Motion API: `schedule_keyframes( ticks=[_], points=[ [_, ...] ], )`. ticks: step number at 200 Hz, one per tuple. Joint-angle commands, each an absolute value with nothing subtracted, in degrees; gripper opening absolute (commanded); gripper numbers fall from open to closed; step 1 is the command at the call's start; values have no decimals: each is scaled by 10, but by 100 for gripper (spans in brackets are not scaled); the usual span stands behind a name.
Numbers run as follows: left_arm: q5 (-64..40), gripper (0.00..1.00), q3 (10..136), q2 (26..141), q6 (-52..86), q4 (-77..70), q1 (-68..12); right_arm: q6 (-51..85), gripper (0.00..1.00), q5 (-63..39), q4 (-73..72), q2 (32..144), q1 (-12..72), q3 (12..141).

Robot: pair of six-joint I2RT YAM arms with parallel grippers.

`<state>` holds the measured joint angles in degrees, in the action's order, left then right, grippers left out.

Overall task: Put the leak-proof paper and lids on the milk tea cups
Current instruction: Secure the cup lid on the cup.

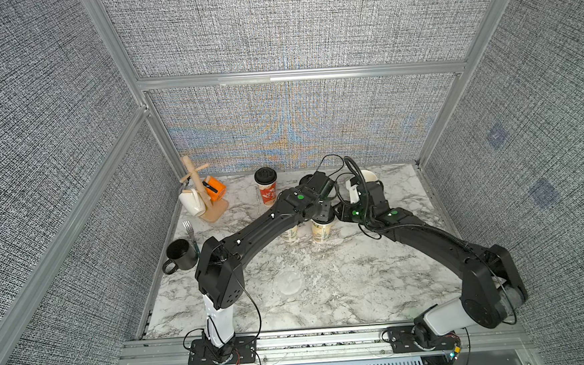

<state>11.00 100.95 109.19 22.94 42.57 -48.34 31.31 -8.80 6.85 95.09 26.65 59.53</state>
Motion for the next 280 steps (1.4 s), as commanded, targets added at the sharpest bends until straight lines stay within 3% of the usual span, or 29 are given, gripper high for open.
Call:
schedule_keyframes(
  ticks=[1,208,280],
  points=[
    [84,39,1006,1104,219,500,-484,304,28,-98,221,964,273,588],
    [35,39,912,1117,282,525,-484,303,28,-98,225,963,284,556],
    [36,42,956,1101,276,562,-484,301,27,-95,235,956,285,573]
  ],
)
